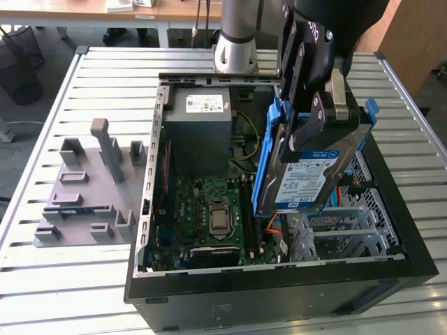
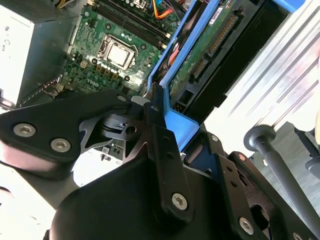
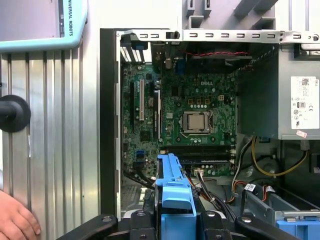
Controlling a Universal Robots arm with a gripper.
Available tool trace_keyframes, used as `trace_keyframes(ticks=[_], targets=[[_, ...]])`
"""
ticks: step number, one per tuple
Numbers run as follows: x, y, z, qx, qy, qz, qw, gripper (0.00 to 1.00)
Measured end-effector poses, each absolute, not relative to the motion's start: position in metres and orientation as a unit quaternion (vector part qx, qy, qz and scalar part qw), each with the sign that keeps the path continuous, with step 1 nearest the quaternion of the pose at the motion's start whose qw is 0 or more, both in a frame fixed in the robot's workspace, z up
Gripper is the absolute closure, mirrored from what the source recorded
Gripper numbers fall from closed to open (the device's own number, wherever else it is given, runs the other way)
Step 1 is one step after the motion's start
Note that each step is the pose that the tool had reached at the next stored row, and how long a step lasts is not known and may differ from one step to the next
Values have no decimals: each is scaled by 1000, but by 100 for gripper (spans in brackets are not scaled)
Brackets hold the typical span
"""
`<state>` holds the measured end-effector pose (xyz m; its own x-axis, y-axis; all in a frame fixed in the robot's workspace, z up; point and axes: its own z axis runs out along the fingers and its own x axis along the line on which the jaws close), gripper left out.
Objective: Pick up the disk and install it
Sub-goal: 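Insert the disk into the insertion slot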
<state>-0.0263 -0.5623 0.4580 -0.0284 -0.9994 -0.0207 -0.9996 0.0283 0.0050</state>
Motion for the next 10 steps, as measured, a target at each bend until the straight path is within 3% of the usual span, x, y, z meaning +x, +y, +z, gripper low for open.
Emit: trace_keyframes(ticks=[10], targets=[[-11,-563,454,-697,717,9,6,64]])
